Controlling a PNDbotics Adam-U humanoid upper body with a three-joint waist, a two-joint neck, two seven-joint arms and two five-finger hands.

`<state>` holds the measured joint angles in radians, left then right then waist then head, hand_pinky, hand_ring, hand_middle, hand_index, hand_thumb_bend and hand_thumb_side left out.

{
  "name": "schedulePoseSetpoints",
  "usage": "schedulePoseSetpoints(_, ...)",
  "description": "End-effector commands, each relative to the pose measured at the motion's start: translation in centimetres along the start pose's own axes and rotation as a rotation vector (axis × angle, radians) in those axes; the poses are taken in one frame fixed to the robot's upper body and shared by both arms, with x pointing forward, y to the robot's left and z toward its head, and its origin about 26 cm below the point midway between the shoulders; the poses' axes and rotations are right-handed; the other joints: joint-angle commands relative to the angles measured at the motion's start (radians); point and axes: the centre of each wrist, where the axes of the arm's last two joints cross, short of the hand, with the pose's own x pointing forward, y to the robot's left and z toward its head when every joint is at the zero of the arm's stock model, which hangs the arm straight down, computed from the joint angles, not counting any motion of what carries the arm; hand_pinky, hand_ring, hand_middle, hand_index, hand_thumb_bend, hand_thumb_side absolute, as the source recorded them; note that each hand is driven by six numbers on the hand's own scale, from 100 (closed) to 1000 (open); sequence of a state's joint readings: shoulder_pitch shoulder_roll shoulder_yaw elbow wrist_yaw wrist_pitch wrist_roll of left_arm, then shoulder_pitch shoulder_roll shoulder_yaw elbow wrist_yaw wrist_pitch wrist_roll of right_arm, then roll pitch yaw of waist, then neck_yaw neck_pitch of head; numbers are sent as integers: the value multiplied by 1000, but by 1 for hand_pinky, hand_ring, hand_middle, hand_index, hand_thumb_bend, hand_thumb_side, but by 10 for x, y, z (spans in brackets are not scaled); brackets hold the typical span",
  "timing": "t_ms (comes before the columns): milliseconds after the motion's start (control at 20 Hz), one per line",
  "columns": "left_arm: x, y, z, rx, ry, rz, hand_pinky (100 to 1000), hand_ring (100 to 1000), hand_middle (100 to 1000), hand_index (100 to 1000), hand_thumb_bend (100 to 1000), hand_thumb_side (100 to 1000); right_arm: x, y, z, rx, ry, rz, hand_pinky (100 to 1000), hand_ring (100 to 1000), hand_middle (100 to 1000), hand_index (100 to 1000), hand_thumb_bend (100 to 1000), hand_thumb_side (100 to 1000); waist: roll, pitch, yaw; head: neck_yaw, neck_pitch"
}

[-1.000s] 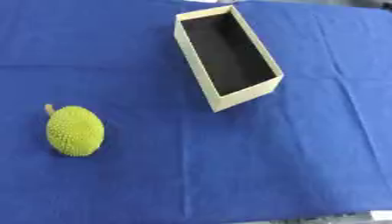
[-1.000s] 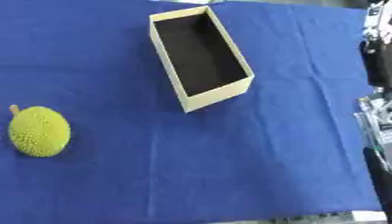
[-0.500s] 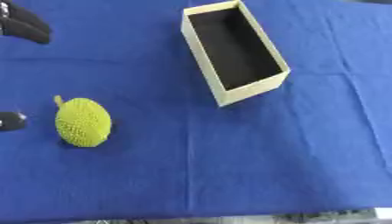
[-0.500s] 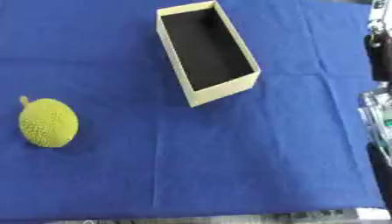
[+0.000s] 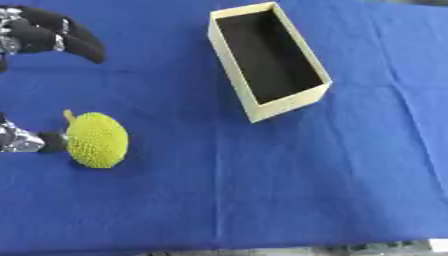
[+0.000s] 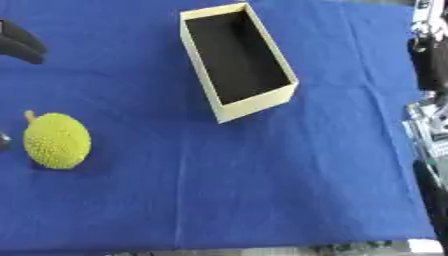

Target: Pick up objects on the table and place them in the box.

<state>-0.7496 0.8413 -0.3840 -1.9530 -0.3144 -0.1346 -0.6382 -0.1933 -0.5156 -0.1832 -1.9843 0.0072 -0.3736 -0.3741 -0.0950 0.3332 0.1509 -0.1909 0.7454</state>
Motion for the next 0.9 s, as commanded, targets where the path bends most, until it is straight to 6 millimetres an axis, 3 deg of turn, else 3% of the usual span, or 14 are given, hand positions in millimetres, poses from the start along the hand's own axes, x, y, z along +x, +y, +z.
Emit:
schedulePoseSetpoints(50,-7,-3,1,-67,40,18,878,935,858,855,705,100,6,-4,-9,18,-36,10,826,836,661,820,100,580,4,-18,0,-7,-9)
schedulePoseSetpoints(200,-14,-6,1,-111,81,80,864,920,841,868,712,100,6,-4,-9,18,-34,9,826,836,661,819,100,581,5,-17,0,-8,-9)
schedulePoseSetpoints(600,-10,-7,-2,-157,143,80,795,875,813,859,798,131,6,-3,-8,16,-31,7,826,837,660,819,100,581,6,-17,-5,-5,-15)
schedulePoseSetpoints(900,-25,-27,-11,-184,219,90,692,793,731,855,737,158,5,-3,-8,15,-26,4,826,837,659,819,100,581,6,-15,-9,-1,-22)
